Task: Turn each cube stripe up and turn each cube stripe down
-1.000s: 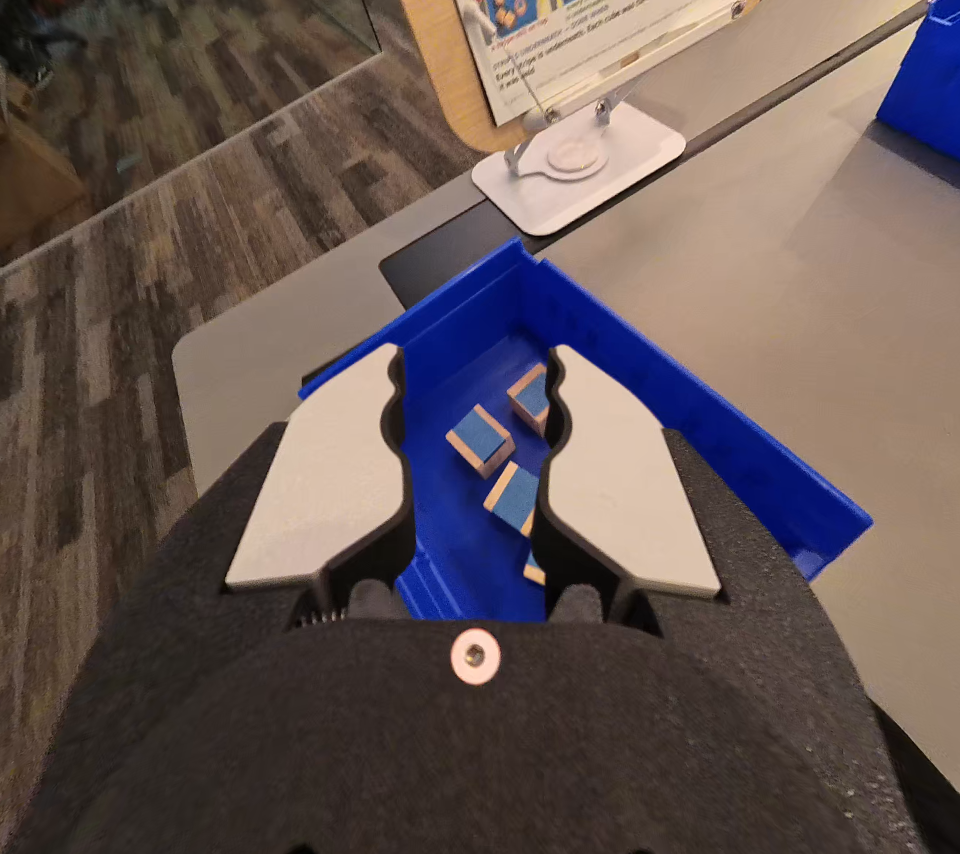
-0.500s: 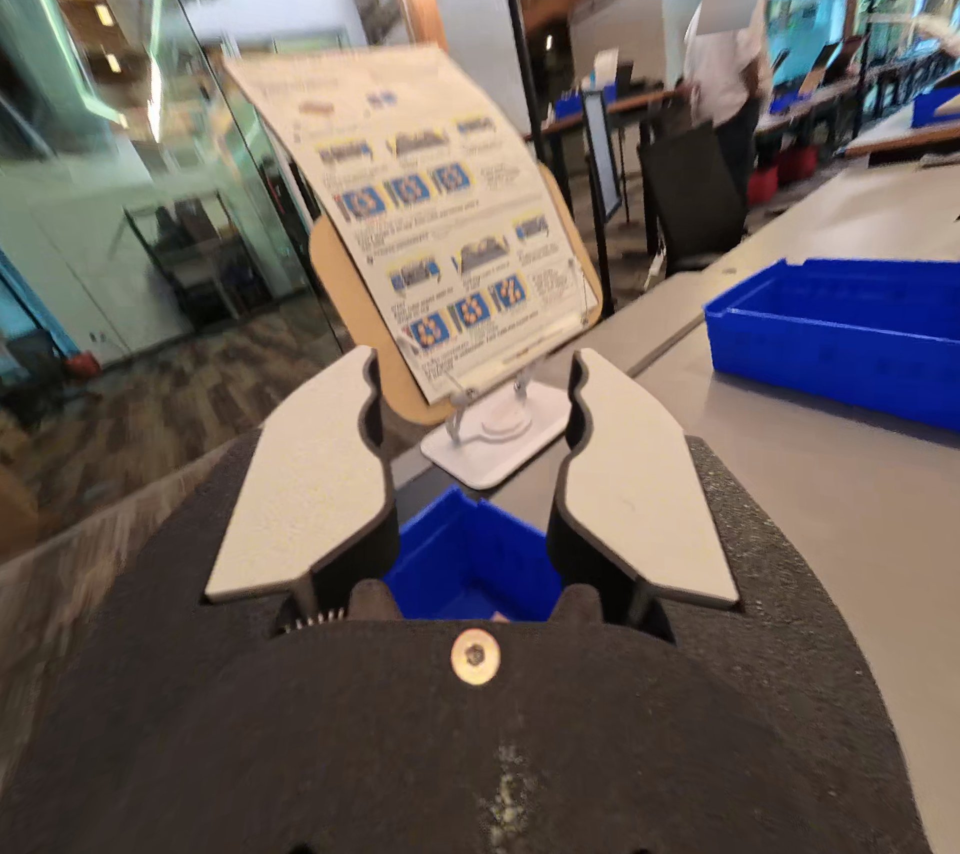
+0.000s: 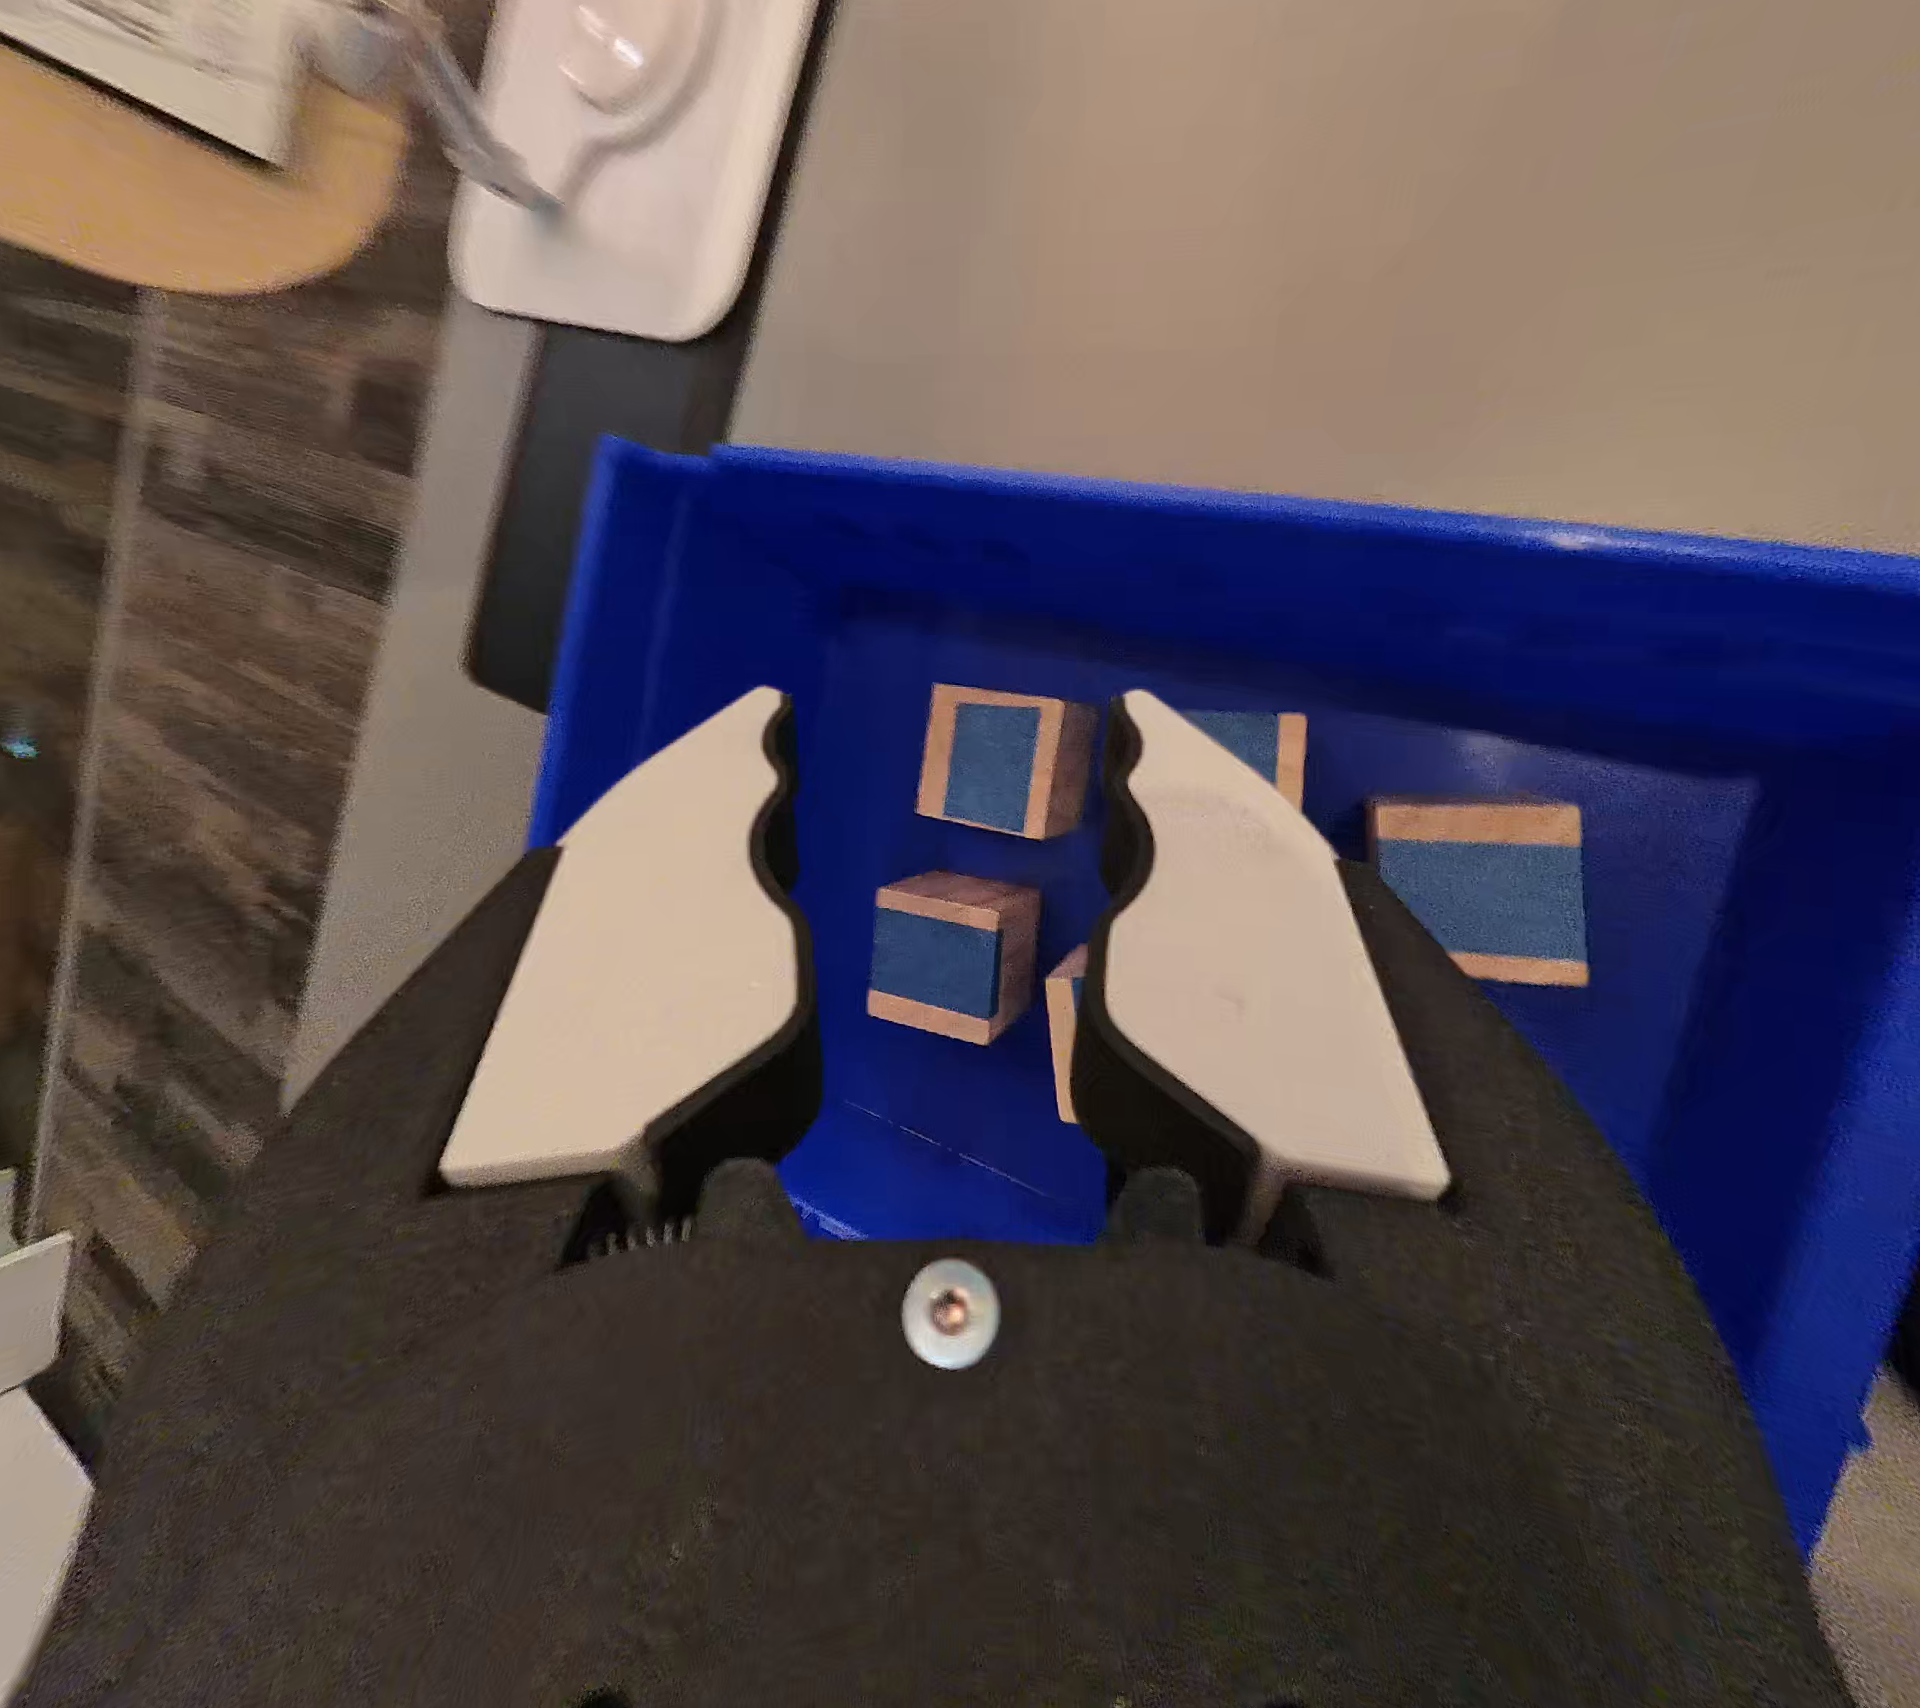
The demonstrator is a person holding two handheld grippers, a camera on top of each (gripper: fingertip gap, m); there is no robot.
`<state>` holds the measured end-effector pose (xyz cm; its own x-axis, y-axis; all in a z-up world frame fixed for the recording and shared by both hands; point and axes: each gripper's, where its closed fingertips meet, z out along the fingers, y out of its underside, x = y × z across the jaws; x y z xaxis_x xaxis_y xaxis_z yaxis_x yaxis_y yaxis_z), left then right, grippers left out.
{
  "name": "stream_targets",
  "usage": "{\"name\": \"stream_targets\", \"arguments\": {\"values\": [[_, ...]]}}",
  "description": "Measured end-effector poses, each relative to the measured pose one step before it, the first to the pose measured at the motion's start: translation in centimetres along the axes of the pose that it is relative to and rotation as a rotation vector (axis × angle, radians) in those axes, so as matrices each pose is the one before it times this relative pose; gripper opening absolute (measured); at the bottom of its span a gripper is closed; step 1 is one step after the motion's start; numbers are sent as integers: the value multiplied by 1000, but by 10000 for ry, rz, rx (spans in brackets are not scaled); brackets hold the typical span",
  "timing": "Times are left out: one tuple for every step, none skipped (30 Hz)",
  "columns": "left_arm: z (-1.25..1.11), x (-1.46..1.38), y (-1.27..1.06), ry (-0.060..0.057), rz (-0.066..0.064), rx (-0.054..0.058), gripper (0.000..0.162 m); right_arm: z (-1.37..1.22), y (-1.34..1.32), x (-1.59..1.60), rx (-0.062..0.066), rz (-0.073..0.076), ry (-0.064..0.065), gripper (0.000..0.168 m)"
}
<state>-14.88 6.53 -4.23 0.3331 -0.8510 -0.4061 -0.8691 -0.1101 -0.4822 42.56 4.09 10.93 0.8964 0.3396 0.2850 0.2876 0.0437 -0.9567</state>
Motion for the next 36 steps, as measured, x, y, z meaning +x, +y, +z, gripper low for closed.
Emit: {"name": "stream_targets", "arguments": {"values": [[701,329,431,533,61,-392,56,179,185,-231,-83,-14,-99,76],[693,72,410,358,109,-374,58,177,233,-203,-106,-51,-72,77],[673,-101,465,212,164,-387,59,164,291,-166,-148,-95,-37,75],[662,126,423,328,128,-331,58,151,295,-90,-176,-128,11,75],[671,182,380,358,42,-299,58,103,250,-67,-163,-147,32,75],[637,98,324,288,-26,-286,59,77,191,-73,-125,-135,13,75],[592,177,360,316,-55,-290,59,70,124,-82,-89,-87,-14,75],[529,62,321,220,-75,-271,59,39,77,-40,-53,-28,-21,75],[460,-42,258,117,-47,-218,60,39,40,3,-23,23,-25,75],[390,-18,234,74,21,-152,58,31,41,21,-7,52,-35,75],[347,-59,242,11,66,-141,56,38,38,34,5,65,-22,75],[290,-143,169,-45,46,-104,54,53,75,20,4,55,-30,75],[226,-143,99,-31,-4,-50,54,70,123,-41,-26,31,-56,75],[185,-91,109,10,-18,-49,52,89,198,-44,-72,9,-55,75],[208,-41,99,46,-26,-49,51,107,212,32,-103,-12,7,75],[227,-42,72,49,-40,-45,51,101,183,58,-93,-31,34,75],[237,57,47,123,-46,-28,51,103,139,-24,-78,-21,-20,75],[234,54,69,104,-30,-53,50,91,86,-69,-51,-8,-43,75],[211,-35,86,47,-37,-57,50,75,65,-56,-30,-5,-31,75],[174,-58,98,18,-41,-61,50,66,62,-35,-22,-3,-24,75],[153,-54,84,15,-36,-43,49,61,82,-42,-27,2,-30,75],[131,-93,77,-28,-18,-21,48,64,130,-35,-46,10,-35,75],[110,-5,54,18,-23,-1,47,64,143,12,-54,5,-11,75],[98,75,65,78,-57,-7,46,63,146,52,-61,0,5,75],[57,14,29,42,-69,-3,45,55,134,25,-61,4,-7,74],[-3,-16,-9,-5,-42,22,45,55,92,-7,-41,2,-16,74],[-13,-19,39,-34,-16,-11,45,39,46,-20,-10,-3,-19,75],[-6,-19,29,-33,-19,-19,45,52,23,-46,4,2,-30,74],[-14,-10,29,-28,-14,-34,45,52,-1,-47,6,5,-28,74],[-36,-25,56,-39,-6,-47,45,56,6,-32,7,-1,-17,74],[-98,-92,60,-93,-25,-49,45,57,-16,-60,2,-5,-26,74],[-211,-123,-6,-116,-36,7,45,65,-41,-46,7,-8,-6,74],[-356,-167,-104,-147,-52,90,45,67,-124,-47,44,-21,8,74],[-528,-196,-157,-169,-56,123,45,73,-223,-144,80,-31,-22,74],[-727,-265,-195,-222,-107,118,45,95,-319,-201,115,-34,-29,74],[-965,-168,-326,-176,-133,173,45,138,-474,-209,176,-45,5,74]]}}
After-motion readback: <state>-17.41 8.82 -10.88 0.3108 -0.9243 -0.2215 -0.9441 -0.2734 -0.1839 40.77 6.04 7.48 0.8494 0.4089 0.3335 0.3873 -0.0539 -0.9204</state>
